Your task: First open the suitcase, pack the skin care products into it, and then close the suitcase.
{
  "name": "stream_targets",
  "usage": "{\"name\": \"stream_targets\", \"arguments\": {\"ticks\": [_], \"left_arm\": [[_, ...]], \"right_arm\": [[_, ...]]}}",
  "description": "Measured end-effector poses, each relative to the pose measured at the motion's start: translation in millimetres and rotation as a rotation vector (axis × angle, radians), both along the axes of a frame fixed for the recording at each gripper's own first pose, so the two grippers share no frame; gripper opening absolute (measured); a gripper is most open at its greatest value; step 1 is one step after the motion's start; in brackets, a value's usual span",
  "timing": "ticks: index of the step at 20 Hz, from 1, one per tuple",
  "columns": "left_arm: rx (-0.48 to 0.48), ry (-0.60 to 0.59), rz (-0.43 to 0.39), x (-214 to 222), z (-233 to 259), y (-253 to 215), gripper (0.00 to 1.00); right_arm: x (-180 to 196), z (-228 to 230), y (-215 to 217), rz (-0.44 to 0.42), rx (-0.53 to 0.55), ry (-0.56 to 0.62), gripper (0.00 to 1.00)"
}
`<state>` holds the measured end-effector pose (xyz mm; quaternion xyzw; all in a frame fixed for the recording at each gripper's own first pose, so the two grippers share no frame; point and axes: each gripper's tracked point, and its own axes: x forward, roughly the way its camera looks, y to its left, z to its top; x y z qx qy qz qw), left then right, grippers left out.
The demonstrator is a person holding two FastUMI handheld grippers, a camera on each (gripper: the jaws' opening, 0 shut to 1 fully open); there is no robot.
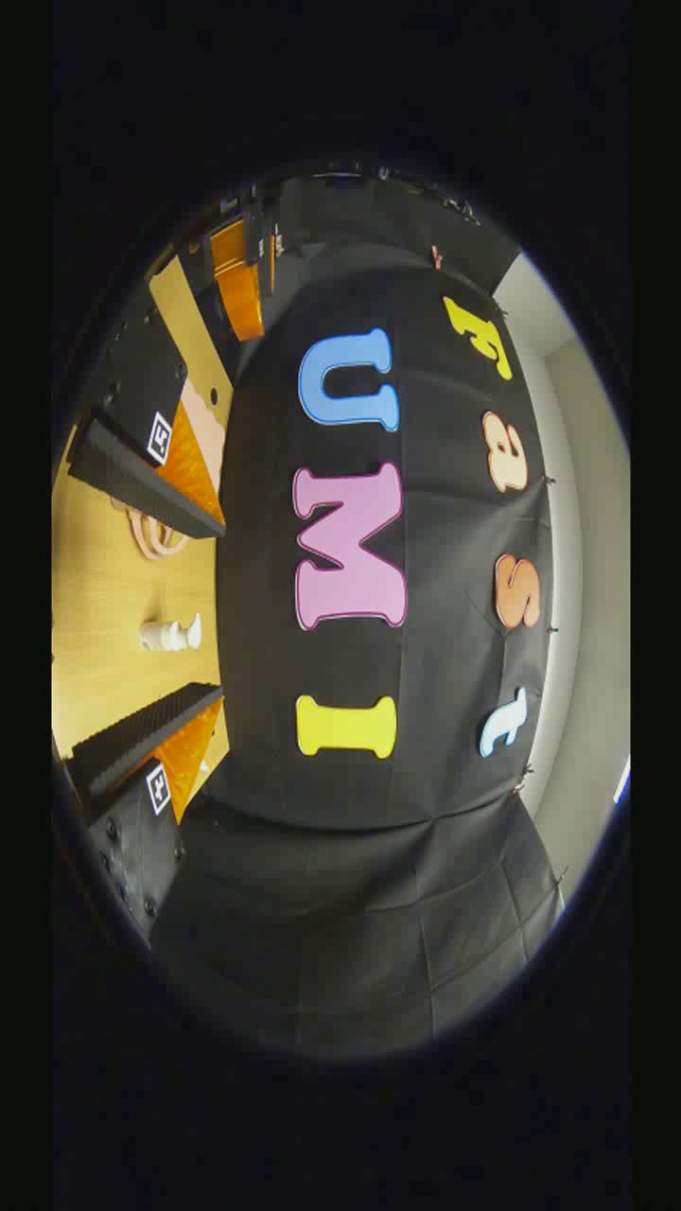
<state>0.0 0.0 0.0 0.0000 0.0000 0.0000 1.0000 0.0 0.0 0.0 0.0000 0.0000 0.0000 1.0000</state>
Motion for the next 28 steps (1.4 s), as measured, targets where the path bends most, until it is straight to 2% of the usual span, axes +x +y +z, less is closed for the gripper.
{"name": "stream_targets", "arguments": {"ticks": [8, 9, 13, 15, 16, 17, 23, 27, 28], "left_arm": [[0.013, -0.004, 0.007, 5, 0, -5, 0.97], [0.013, -0.004, 0.012, 5, 0, -4, 0.97], [0.018, 0.003, 0.025, 5, -2, -2, 0.96], [0.024, 0.006, 0.034, 4, -4, 2, 0.96], [0.023, 0.01, 0.037, 5, -5, 3, 0.96], [0.019, 0.012, 0.036, 4, -5, 4, 0.96], [0.013, 0.031, 0.004, 12, -8, -8, 0.96], [-0.01, 0.06, -0.049, 40, -14, -33, 0.96], [-0.016, 0.072, -0.061, 51, -16, -40, 0.97]], "right_arm": [[-8, -4, -11, 0.006, 0.006, 0.011, 0.98], [-8, -4, -11, 0.01, 0.006, 0.009, 1.0], [-4, -7, -14, 0.015, 0.005, 0.017, 0.98], [-2, -6, -14, 0.017, 0.01, 0.018, 1.0], [-2, -7, -13, 0.02, 0.011, 0.018, 0.98], [-1, -7, -13, 0.022, 0.011, 0.018, 1.0], [5, -7, -19, 0.022, 0.015, 0.019, 0.98], [11, -1, -40, -0.008, 0.02, 0.008, 1.0], [14, -1, -45, -0.014, 0.02, 0.009, 0.98]]}}
